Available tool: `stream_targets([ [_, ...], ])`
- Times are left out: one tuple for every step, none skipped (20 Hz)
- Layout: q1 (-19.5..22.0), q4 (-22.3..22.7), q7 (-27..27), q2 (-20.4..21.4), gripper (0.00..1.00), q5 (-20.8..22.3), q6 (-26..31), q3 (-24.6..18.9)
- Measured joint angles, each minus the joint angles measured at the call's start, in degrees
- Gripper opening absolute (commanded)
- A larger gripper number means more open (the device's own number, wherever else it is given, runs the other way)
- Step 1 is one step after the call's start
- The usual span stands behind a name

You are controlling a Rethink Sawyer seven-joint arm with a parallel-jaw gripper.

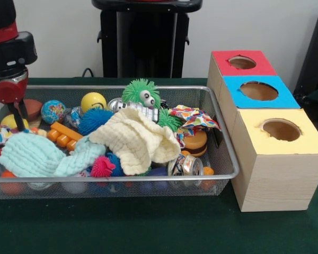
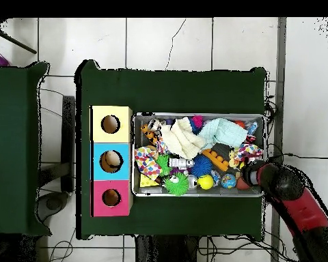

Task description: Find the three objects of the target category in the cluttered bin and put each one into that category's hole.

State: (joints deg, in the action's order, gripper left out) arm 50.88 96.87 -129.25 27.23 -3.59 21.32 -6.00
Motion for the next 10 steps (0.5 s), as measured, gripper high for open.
stream_targets([
  [-0.1,0.1,0.0,0.1,1.0,0.0,-0.1,0.0],
  [-0.1,0.1,0.0,0.1,1.0,0.0,-0.2,0.0],
  [-0.1,0.1,0.0,0.1,1.0,0.0,-0.5,0.0],
  [0.0,0.1,0.0,0.0,1.0,0.0,-0.9,0.0],
  [-0.1,0.1,0.0,-0.1,1.0,0.0,-1.4,0.0],
  [-0.1,0.1,0.0,-0.2,1.0,0.0,-1.8,0.0],
  [-0.1,0.1,0.0,-0.2,1.0,0.0,-2.2,0.0],
  [-0.1,0.1,0.0,-0.3,1.0,0.0,-2.5,0.0],
  [-0.1,0.1,0.0,-0.5,1.0,0.0,-3.1,0.0],
  [-0.1,0.1,0.0,-0.6,1.0,0.0,-3.3,-0.1],
])
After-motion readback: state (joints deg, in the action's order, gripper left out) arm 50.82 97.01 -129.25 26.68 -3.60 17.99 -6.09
